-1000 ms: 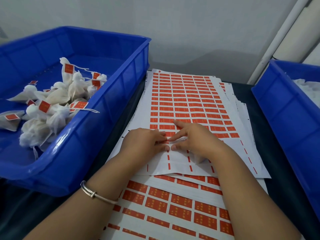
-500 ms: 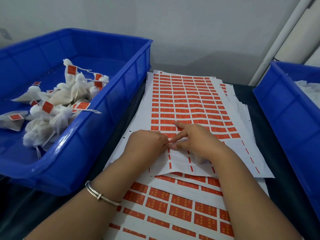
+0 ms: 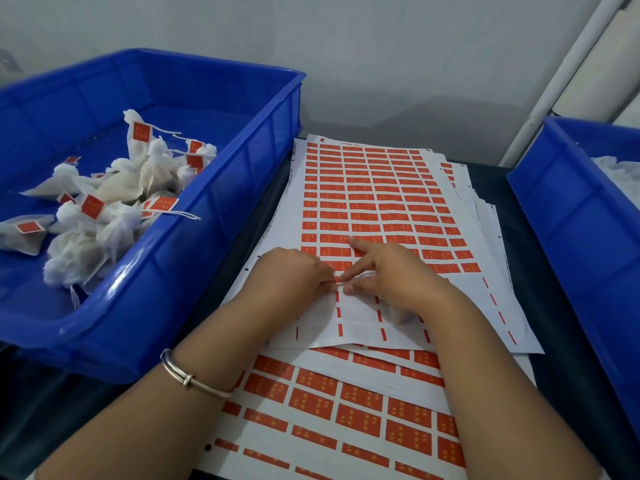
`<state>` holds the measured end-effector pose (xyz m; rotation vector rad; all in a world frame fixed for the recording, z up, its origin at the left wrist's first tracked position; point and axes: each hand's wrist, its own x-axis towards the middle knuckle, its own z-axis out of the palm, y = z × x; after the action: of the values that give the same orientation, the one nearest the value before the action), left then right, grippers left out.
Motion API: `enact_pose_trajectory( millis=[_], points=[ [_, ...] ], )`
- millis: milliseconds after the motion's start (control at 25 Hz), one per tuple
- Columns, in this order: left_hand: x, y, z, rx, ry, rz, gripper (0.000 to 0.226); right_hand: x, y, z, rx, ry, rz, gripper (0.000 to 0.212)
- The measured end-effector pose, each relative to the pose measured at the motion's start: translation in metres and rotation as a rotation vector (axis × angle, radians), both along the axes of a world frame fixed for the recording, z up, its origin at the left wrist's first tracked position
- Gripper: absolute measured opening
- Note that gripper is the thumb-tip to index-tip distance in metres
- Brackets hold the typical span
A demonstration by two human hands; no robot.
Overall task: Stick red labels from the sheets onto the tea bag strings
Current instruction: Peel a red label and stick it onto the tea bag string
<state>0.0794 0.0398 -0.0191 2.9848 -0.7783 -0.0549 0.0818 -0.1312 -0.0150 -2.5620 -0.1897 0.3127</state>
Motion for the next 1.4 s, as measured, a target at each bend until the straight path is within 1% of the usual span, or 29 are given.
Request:
enact_pose_trajectory(
  millis=[120, 360, 480, 600, 720, 840, 960, 1080, 1160, 1240, 1320, 1400],
  points=[
    [-0.002, 0.000, -0.002, 0.006, -0.007, -0.034, 0.040, 0.000, 0.000, 0.000, 0.007, 0.008, 0.000, 0.018],
    [-0.002, 0.003, 0.007, 0.083, -0.039, -0.156, 0.047, 0.003, -0.001, -0.002, -0.011, 0.000, 0.015, 0.021],
    [-0.005, 0.006, 0.006, 0.036, -0.091, -0.125, 0.040, 0.002, -0.002, -0.003, 0.013, -0.020, 0.006, 0.021],
    [-0.005, 0.006, 0.007, -0.092, -0.076, -0.008, 0.033, 0.002, -0.005, 0.000, 0.122, -0.003, -0.018, 0.017],
    [-0.003, 0.008, 0.007, -0.184, -0.019, 0.077, 0.029, 0.003, -0.010, 0.004, 0.274, 0.052, -0.029, 0.020],
    [-0.002, 0.010, 0.005, -0.264, 0.029, 0.149, 0.025, 0.000, -0.012, 0.013, 0.359, 0.078, -0.074, 0.010],
    [-0.003, 0.012, 0.006, -0.351, 0.068, 0.228, 0.024, -0.003, -0.014, 0.022, 0.431, -0.022, -0.152, 0.016],
    [-0.005, 0.012, 0.008, -0.419, 0.123, 0.259, 0.018, -0.006, -0.019, 0.035, 0.517, -0.116, -0.174, 0.016],
    [-0.003, 0.014, 0.012, -0.509, 0.212, 0.328, 0.008, -0.009, -0.020, 0.044, 0.486, -0.168, -0.151, 0.015],
    [0.000, 0.016, 0.019, -0.596, 0.345, 0.416, 0.009, -0.012, -0.021, 0.052, 0.478, -0.216, -0.127, 0.020],
    [0.005, 0.018, 0.027, -0.716, 0.451, 0.515, 0.012, -0.014, -0.020, 0.057, 0.510, -0.253, -0.108, 0.024],
    [0.007, 0.017, 0.039, -0.920, 0.522, 0.662, 0.014, -0.017, -0.020, 0.062, 0.528, -0.290, -0.088, 0.024]
  ],
)
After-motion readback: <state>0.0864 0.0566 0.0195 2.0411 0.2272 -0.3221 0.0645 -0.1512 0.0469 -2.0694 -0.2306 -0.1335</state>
